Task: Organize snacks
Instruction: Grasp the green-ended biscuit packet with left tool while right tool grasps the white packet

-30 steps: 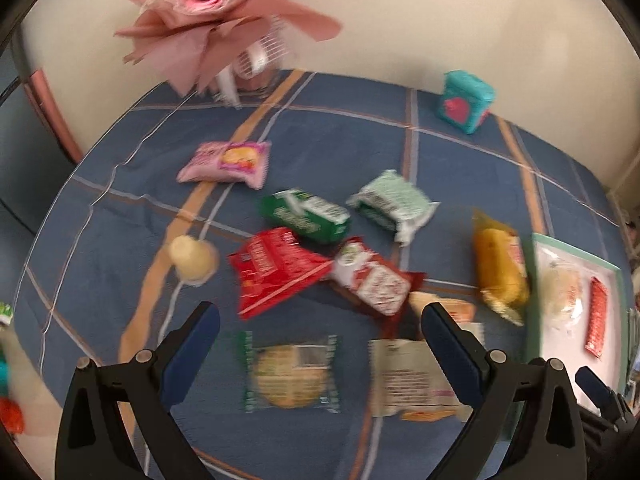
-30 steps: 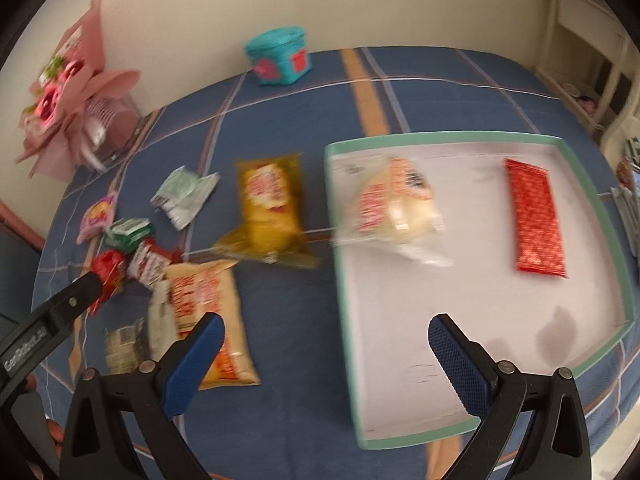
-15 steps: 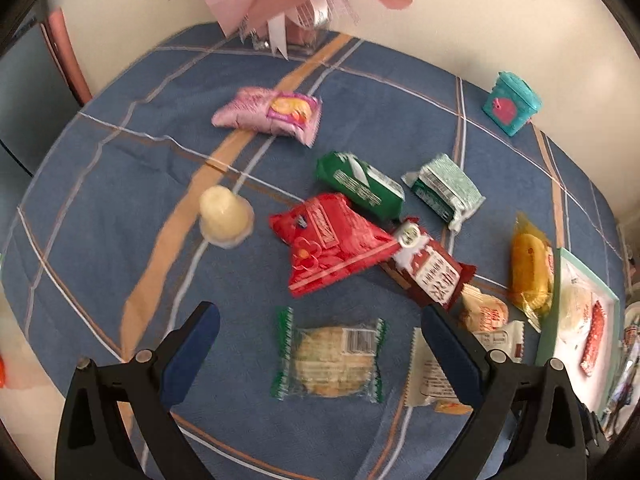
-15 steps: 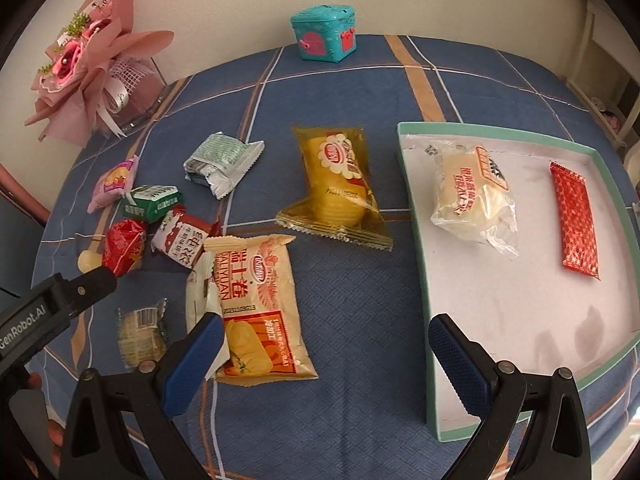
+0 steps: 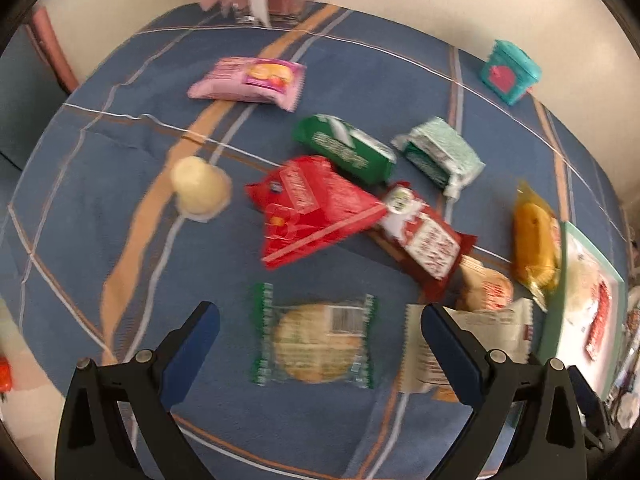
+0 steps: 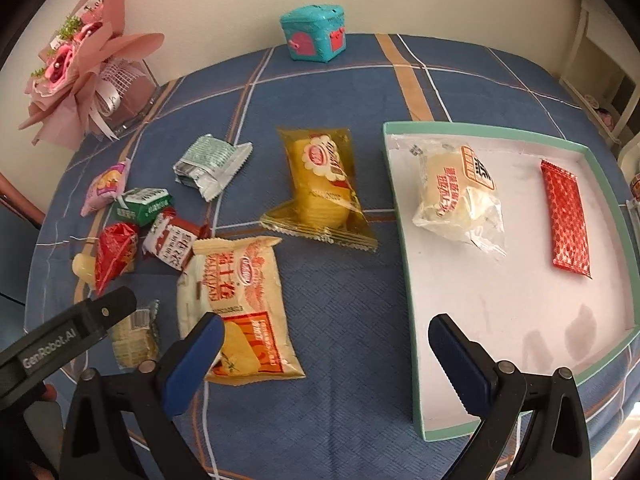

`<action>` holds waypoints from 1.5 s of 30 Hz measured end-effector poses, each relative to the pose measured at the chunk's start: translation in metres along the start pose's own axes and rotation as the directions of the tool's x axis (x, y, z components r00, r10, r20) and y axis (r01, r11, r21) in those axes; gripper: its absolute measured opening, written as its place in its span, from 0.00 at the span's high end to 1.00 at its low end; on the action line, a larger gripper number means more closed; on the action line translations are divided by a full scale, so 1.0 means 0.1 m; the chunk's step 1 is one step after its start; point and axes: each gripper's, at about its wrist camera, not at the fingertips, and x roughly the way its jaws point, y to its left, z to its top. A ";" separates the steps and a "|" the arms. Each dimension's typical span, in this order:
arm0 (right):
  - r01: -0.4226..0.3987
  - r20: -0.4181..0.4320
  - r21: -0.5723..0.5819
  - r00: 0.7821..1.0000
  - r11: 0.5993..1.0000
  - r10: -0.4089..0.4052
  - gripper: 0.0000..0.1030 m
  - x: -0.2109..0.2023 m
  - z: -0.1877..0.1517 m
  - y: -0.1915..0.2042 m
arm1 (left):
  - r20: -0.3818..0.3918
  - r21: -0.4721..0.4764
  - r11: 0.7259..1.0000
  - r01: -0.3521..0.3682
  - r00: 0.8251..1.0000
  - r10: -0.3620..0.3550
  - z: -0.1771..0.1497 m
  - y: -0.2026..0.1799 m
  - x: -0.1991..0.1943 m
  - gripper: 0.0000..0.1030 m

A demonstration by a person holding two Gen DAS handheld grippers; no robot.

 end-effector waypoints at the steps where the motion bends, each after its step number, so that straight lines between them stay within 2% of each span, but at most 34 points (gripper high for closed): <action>1: -0.005 0.006 -0.001 1.000 1.000 0.005 0.00 -0.01 0.01 0.01 | 0.001 -0.003 1.000 -0.011 1.000 0.011 0.00 0.02 0.00 0.02; 10: -0.114 0.073 0.002 0.991 0.993 0.113 0.00 -0.12 0.06 0.13 | -0.076 -0.020 0.999 -0.045 0.996 0.043 -0.03 0.17 0.20 0.02; 17: -0.160 0.034 0.004 0.987 0.987 0.160 0.00 -0.01 0.05 0.23 | -0.109 -0.051 0.998 -0.028 0.994 0.023 -0.06 0.30 0.28 0.02; 22: -0.163 -0.018 -0.009 0.987 0.987 0.163 0.00 0.11 0.00 0.31 | -0.126 -0.076 0.997 -0.004 0.992 -0.006 -0.11 0.40 0.33 0.02; 29: -0.165 -0.038 -0.039 0.986 0.986 0.164 0.01 0.14 -0.03 0.38 | -0.132 -0.126 0.992 -0.005 0.991 -0.012 -0.17 0.56 0.36 0.02; 35: -0.183 -0.026 -0.060 0.983 0.981 0.182 0.12 0.11 -0.03 0.44 | -0.149 -0.167 0.986 0.026 0.988 -0.051 -0.21 0.70 0.39 0.04; 40: -0.227 -0.025 -0.048 0.974 0.973 0.226 0.27 0.10 -0.03 0.45 | -0.150 -0.165 0.986 0.041 0.986 -0.066 -0.25 0.71 0.38 0.05; 43: -0.257 -0.027 -0.053 0.966 0.965 0.256 0.45 0.08 -0.02 0.48 | -0.155 -0.185 0.982 0.047 0.985 -0.076 -0.27 0.77 0.38 0.05; 45: -0.268 -0.031 -0.064 0.963 0.961 0.266 0.53 0.07 -0.02 0.51 | -0.152 -0.199 0.979 0.049 0.985 -0.080 -0.28 0.83 0.38 0.05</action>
